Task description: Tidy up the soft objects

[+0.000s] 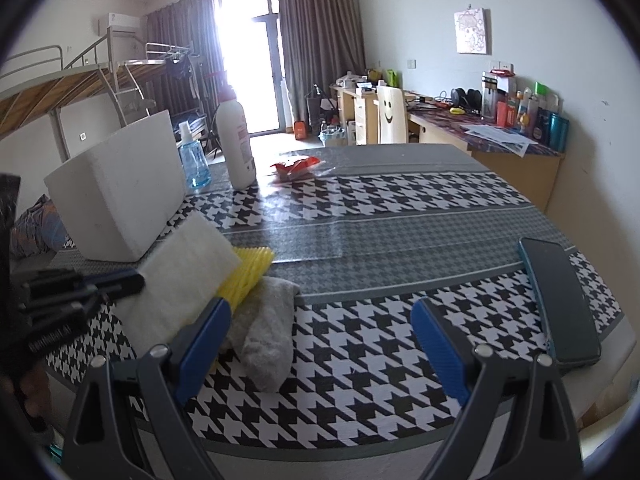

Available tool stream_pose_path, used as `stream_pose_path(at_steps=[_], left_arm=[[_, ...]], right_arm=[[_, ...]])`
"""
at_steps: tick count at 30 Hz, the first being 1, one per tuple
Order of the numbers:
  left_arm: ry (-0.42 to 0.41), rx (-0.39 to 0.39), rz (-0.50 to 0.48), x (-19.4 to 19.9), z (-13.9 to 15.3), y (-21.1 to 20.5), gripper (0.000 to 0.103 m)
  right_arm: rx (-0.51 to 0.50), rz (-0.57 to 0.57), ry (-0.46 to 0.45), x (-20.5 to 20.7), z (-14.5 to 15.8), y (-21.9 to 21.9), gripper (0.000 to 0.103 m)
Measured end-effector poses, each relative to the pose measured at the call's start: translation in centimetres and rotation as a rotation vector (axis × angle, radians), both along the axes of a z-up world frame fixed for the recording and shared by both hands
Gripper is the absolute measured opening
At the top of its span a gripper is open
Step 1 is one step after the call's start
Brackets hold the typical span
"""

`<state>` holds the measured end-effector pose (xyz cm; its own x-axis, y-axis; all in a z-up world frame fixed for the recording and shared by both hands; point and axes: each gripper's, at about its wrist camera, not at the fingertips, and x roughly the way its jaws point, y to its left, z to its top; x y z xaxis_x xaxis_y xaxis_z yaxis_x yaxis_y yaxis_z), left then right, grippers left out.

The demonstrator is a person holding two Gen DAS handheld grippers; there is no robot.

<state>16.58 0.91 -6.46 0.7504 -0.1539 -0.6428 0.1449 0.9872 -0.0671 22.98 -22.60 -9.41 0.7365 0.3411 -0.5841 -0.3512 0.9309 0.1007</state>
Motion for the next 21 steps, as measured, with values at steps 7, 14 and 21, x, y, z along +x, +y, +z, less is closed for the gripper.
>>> stream_pose_path(at_steps=[7, 14, 21], left_arm=[[0.022, 0.025, 0.041, 0.0, -0.7, 0.9, 0.007], [0.064, 0.040, 0.044, 0.3, -1.8, 0.9, 0.055], [0.086, 0.053, 0.037, 1.0, -2.4, 0.6, 0.075]], right_arm=[[-0.024, 0.022, 0.032, 0.0, -0.8, 1.0, 0.094], [-0.050, 0.043, 0.072, 0.5, -1.6, 1.8, 0.081], [-0.062, 0.060, 0.106, 0.8, -2.2, 2.3, 0.064]])
